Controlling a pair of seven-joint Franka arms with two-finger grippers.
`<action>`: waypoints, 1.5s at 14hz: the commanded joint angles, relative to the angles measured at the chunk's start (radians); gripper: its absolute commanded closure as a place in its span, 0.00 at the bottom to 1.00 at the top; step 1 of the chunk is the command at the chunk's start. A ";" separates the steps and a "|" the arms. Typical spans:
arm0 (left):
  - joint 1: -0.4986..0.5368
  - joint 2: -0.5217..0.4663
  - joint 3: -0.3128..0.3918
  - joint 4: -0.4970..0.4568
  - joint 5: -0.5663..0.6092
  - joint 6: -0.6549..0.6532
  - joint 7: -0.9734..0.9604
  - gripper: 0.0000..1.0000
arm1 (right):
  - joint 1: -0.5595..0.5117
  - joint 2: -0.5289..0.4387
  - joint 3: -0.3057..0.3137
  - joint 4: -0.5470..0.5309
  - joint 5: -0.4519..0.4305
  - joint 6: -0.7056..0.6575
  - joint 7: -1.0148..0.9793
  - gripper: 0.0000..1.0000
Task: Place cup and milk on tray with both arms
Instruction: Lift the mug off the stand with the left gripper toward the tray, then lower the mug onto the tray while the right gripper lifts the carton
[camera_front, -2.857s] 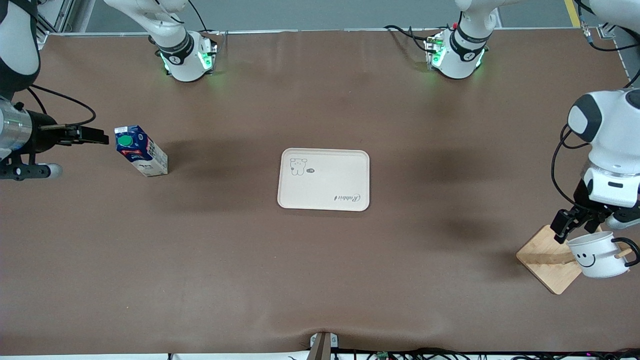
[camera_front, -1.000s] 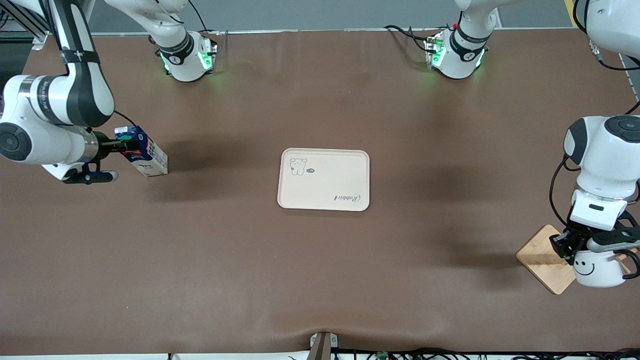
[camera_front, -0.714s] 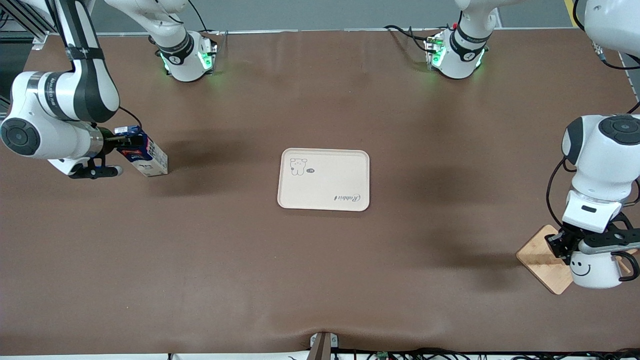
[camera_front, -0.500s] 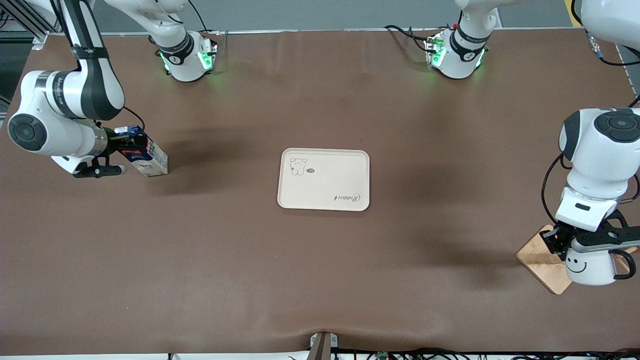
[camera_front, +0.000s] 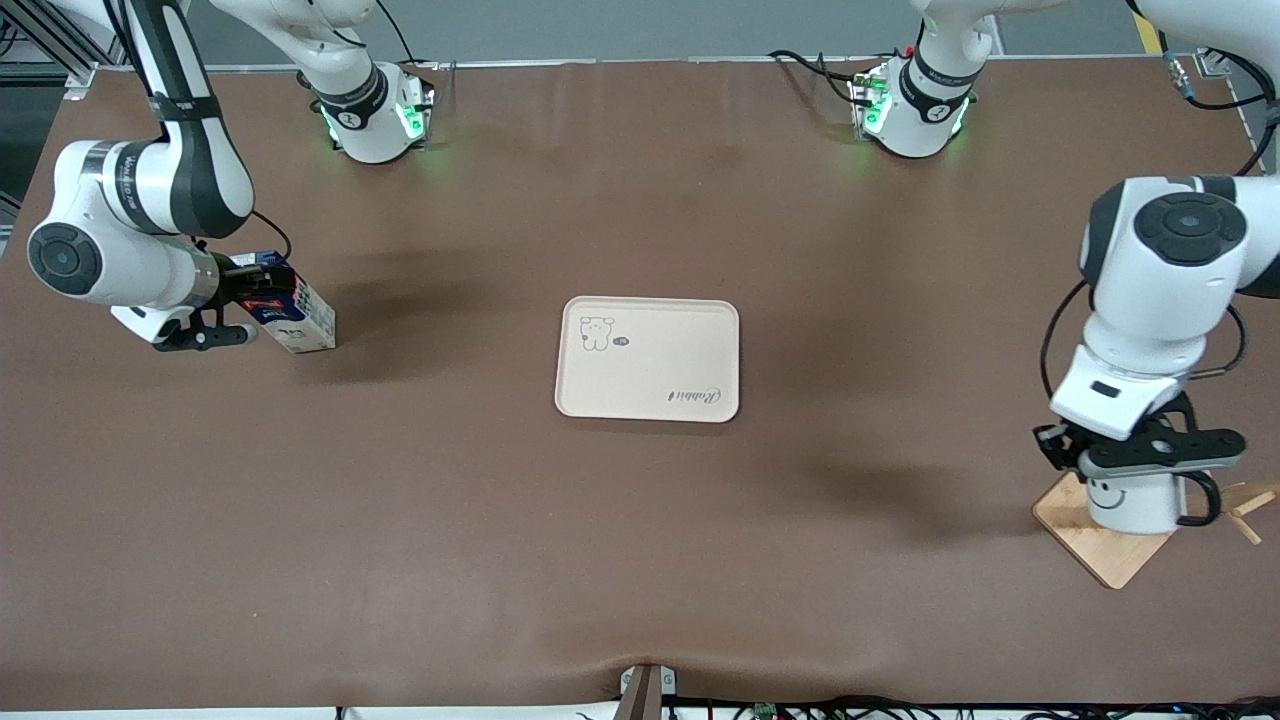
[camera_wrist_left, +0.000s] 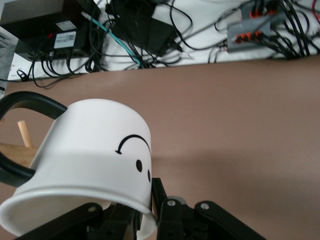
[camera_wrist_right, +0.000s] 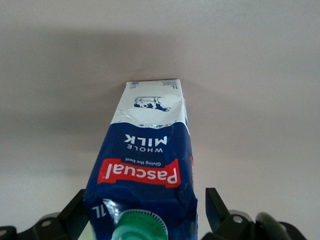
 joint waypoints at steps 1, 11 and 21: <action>-0.047 -0.014 -0.030 0.010 0.009 -0.094 -0.022 1.00 | -0.019 -0.046 0.011 -0.045 -0.013 0.021 -0.016 0.00; -0.307 0.085 -0.162 0.025 -0.072 -0.259 -0.404 1.00 | -0.023 -0.034 0.011 -0.001 -0.004 0.019 -0.014 1.00; -0.492 0.305 -0.162 0.177 -0.313 -0.272 -0.556 1.00 | -0.028 0.028 0.011 0.221 -0.001 -0.075 -0.008 1.00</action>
